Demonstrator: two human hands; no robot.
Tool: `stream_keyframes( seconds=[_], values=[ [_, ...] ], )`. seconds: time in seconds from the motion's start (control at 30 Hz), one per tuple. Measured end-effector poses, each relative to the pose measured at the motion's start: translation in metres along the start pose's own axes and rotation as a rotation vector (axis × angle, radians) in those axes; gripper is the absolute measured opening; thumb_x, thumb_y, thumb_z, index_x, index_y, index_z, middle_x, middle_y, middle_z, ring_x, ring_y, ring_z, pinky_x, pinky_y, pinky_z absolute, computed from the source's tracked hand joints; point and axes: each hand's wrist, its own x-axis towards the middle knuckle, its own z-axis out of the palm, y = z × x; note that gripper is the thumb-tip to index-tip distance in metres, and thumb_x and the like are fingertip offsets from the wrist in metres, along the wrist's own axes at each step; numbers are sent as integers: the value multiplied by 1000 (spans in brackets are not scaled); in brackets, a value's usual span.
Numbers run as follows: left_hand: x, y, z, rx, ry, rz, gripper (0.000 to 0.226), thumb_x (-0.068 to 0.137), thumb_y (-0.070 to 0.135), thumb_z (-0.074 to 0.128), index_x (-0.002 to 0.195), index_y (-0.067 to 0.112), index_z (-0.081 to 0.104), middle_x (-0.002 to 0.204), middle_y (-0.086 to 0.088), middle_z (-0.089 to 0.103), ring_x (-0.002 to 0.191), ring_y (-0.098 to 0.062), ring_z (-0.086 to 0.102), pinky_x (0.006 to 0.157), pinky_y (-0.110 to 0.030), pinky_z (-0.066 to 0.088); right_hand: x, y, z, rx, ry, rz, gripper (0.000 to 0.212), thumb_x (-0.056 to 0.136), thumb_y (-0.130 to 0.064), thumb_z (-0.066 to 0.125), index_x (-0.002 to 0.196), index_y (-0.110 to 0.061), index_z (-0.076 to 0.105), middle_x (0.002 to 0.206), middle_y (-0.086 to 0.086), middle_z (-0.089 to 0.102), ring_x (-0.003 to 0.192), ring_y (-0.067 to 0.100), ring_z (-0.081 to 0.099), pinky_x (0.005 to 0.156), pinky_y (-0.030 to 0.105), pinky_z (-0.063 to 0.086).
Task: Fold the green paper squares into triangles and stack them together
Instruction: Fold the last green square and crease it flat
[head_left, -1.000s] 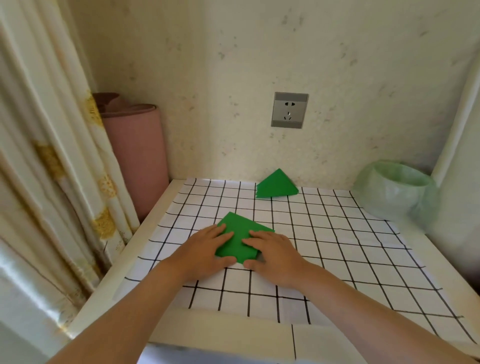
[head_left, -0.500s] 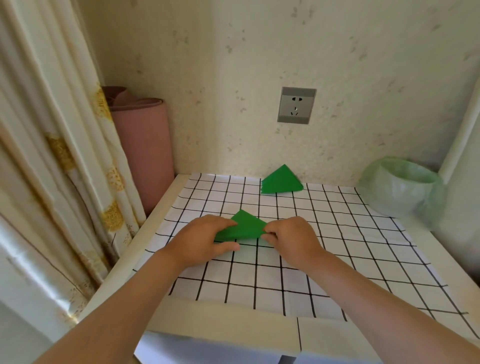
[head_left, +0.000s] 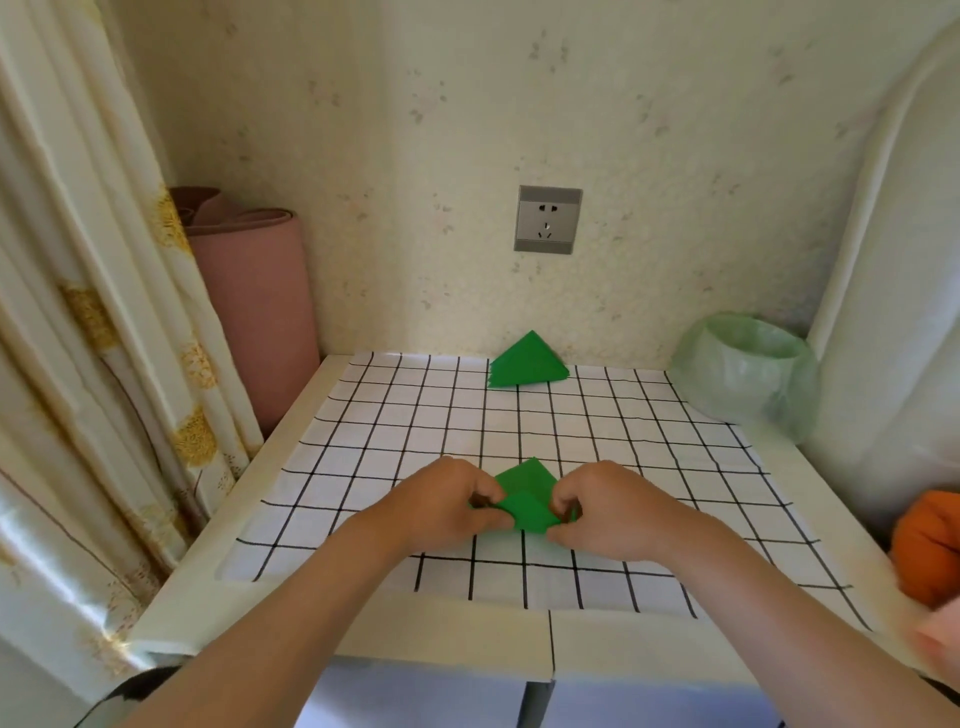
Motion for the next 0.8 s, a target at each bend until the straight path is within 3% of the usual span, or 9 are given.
stream_keyframes(
  seconds=[0.07, 0.17, 0.23, 0.3, 0.4, 0.47, 0.6, 0.7, 0.8],
  values=[
    [6, 5, 4, 0, -52, -12, 16, 87, 36, 69, 84, 21, 74, 75, -3, 68, 66, -16, 59, 67, -35, 51, -5, 7, -4, 171, -122, 35, 9, 78, -33, 61, 74, -28, 67, 69, -8, 57, 66, 14, 54, 63, 31, 42],
    [12, 12, 4, -18, -99, -27, 15, 87, 32, 70, 77, 21, 71, 76, -4, 68, 66, -11, 59, 68, -32, 51, 1, 22, -6, 325, -62, 96, 26, 83, -25, 54, 100, -30, 73, 87, -12, 67, 77, 9, 61, 71, 28, 45],
    [17, 17, 3, -32, -123, -37, 15, 87, 29, 70, 73, 24, 69, 74, -2, 67, 66, -8, 58, 69, -32, 51, 11, 33, -3, 219, 73, 124, 31, 91, -22, 52, 115, -33, 69, 105, -12, 67, 85, 4, 59, 76, 25, 46],
    [22, 20, 3, -27, -135, -55, 25, 87, 31, 69, 65, 21, 64, 61, 4, 55, 57, -5, 48, 60, -26, 43, 24, 39, 2, 119, 146, 134, 29, 96, -26, 53, 123, -33, 64, 106, -11, 64, 89, 6, 57, 79, 27, 48],
    [28, 24, 1, -29, -144, -84, 43, 91, 36, 65, 55, 22, 49, 53, 9, 38, 49, -4, 35, 52, -22, 30, 41, 41, 10, 95, 150, 132, 38, 95, -37, 59, 133, -33, 56, 108, -6, 59, 96, 13, 58, 84, 34, 50],
    [32, 25, 0, -18, -156, -85, 41, 92, 38, 63, 58, 19, 49, 56, 8, 39, 49, -4, 35, 53, -22, 30, 52, 41, 14, 0, 149, 133, 46, 94, -45, 59, 138, -34, 51, 119, 0, 52, 104, 20, 58, 83, 34, 48],
    [37, 21, 1, -5, -158, -100, 37, 89, 39, 66, 77, 5, 62, 67, 0, 52, 60, -9, 45, 60, -27, 38, 62, 40, 19, -18, 185, 115, 44, 91, -49, 61, 133, -35, 57, 120, -1, 48, 106, 19, 55, 75, 29, 38],
    [39, 19, 3, 0, -133, -95, 30, 87, 40, 69, 81, 11, 68, 80, -3, 62, 74, -16, 57, 73, -34, 48, 63, 37, 19, 45, 218, 118, 32, 88, -44, 68, 118, -32, 67, 116, -3, 51, 103, 17, 55, 80, 32, 44],
    [40, 16, 6, -4, -10, -85, 20, 84, 37, 72, 83, 18, 70, 102, 4, 59, 97, -11, 52, 89, -29, 44, 63, 37, 19, 137, 249, 105, 19, 87, -37, 72, 105, -31, 70, 109, -4, 54, 96, 15, 56, 80, 33, 48]
  ],
)
